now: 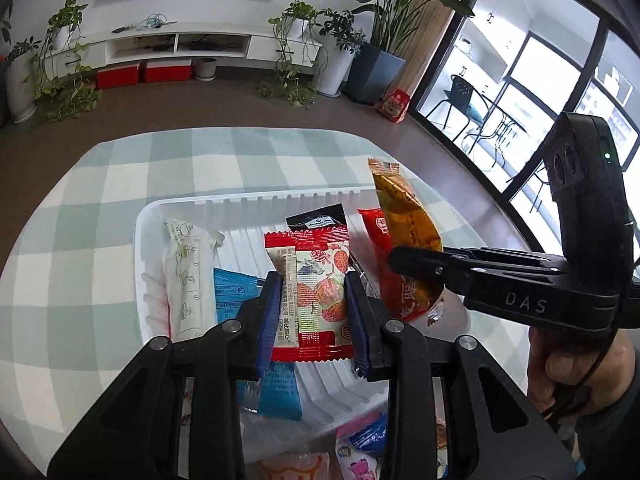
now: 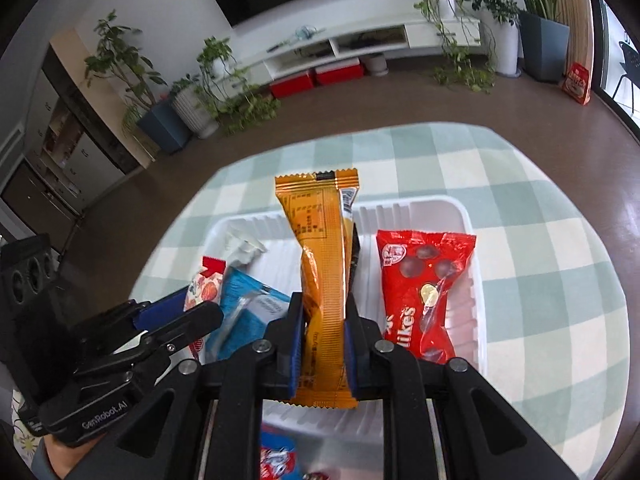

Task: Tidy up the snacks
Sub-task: 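Carry candy packet in left gripper and orange bar in right gripper into tray, then open both grippers to release the snacks inside the tray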

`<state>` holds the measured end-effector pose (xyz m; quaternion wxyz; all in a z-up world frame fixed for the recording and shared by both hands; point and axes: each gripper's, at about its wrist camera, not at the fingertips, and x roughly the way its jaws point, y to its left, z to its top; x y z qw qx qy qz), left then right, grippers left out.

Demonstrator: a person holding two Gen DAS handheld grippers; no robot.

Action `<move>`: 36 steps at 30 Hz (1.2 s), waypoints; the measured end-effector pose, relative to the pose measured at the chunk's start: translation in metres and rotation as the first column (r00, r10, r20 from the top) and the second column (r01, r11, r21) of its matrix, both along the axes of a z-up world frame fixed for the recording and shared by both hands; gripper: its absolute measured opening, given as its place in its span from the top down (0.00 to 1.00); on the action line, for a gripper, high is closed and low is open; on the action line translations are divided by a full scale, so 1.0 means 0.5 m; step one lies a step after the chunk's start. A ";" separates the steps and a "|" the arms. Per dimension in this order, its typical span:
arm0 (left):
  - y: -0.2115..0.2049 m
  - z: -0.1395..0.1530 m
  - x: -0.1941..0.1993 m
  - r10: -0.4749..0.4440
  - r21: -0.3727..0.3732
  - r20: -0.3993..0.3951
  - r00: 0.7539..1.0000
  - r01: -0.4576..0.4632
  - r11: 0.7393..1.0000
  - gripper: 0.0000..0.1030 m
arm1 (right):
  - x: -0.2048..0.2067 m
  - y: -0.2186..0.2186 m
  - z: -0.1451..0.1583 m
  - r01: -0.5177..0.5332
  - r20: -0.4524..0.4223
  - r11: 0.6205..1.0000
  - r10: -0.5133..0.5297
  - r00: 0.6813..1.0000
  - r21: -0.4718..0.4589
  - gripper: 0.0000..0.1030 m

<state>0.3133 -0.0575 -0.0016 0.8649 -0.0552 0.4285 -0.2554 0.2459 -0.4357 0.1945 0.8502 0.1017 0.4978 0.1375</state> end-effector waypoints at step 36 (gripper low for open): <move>0.017 0.039 -0.107 0.025 0.020 0.101 0.995 -0.027 0.999 0.18 | -0.082 -0.048 0.057 0.054 0.075 0.998 -0.057 0.996 0.043 0.25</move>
